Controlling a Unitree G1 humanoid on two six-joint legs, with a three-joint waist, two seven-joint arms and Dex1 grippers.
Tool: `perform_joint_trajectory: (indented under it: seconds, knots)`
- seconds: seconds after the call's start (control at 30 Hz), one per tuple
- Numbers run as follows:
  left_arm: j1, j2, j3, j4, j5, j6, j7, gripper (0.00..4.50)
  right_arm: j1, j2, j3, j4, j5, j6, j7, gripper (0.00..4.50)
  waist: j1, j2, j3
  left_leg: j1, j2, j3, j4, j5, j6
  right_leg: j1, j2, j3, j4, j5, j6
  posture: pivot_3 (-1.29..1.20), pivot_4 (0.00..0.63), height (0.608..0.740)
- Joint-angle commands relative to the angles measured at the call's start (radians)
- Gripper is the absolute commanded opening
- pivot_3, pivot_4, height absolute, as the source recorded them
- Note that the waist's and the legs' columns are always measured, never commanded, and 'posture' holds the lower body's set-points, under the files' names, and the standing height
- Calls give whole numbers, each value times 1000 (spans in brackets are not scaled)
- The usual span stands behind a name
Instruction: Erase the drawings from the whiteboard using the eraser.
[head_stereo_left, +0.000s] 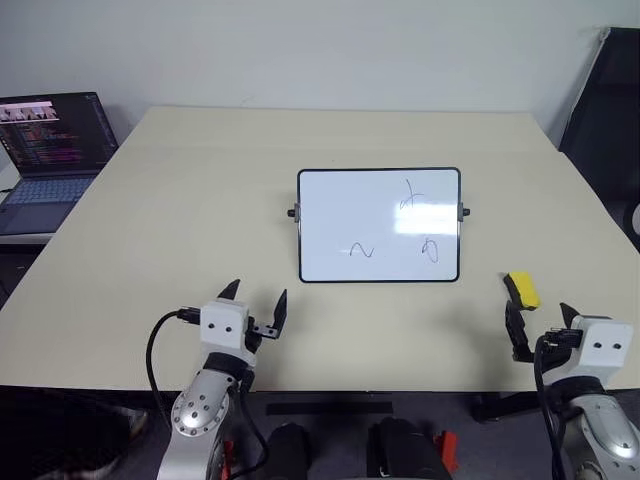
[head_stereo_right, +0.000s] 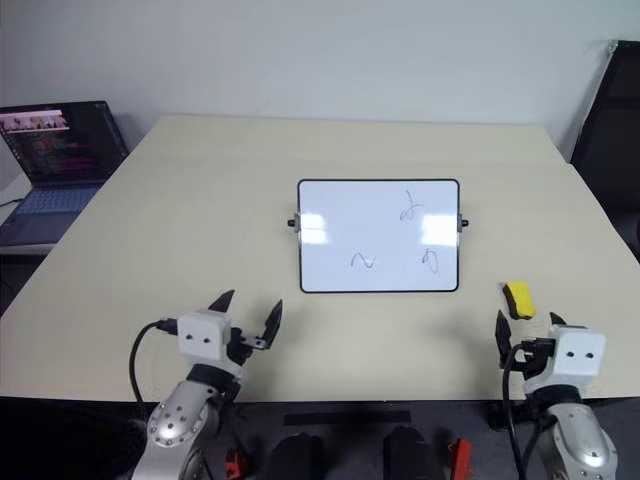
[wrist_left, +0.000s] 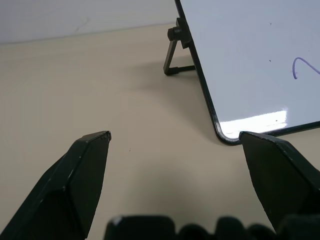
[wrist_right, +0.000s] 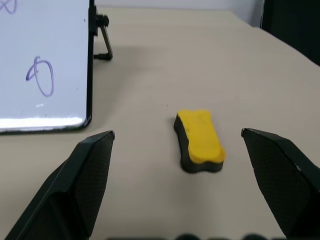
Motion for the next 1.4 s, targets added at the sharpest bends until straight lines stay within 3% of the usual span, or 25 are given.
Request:
perform_joint_trajectory:
  seconds: [0.03,0.53,0.7,0.83,1.07,1.2,1.4]
  knots:
    - [9,-6,-10,-36,4,-29,5,4500,-31,-22,3,-52,9,13,4,4446,-2,0,0,0,0,0,0,0,0,0,0,0,0,0,0,0,150,740]
    - [-52,-17,-25,-10,4,-14,11,4500,-12,-10,4,-81,-6,17,-25,4446,0,0,0,0,-1,1,-1,0,0,0,0,0,-1,-1,0,0,150,740]
    - [-213,20,-60,33,-5,-29,-62,4500,-38,-15,-64,-88,9,40,-62,4446,3,-1,1,0,-2,1,0,0,0,0,1,-1,-1,-1,0,0,150,740]
    - [-379,32,-107,97,-117,50,-213,4500,-28,-69,-113,-84,19,88,-37,4446,5,-1,0,0,-2,3,1,0,0,2,1,-1,-1,0,1,0,150,740]
    - [-645,50,-191,240,-334,174,-568,4500,-117,-136,-188,-23,191,238,16,4446,-3,-1,0,0,-4,3,0,0,0,2,5,-2,0,1,3,0,150,740]
    - [-780,73,-236,391,-362,224,-748,4500,-234,-175,-206,53,250,319,0,4446,-5,0,0,3,-3,3,0,0,0,4,10,-1,2,1,1,0,150,740]
    - [-855,108,-298,510,-344,205,-943,4500,-348,-240,-186,161,243,362,12,4446,-3,0,1,5,-3,2,-1,0,0,5,11,0,2,1,1,0,150,740]
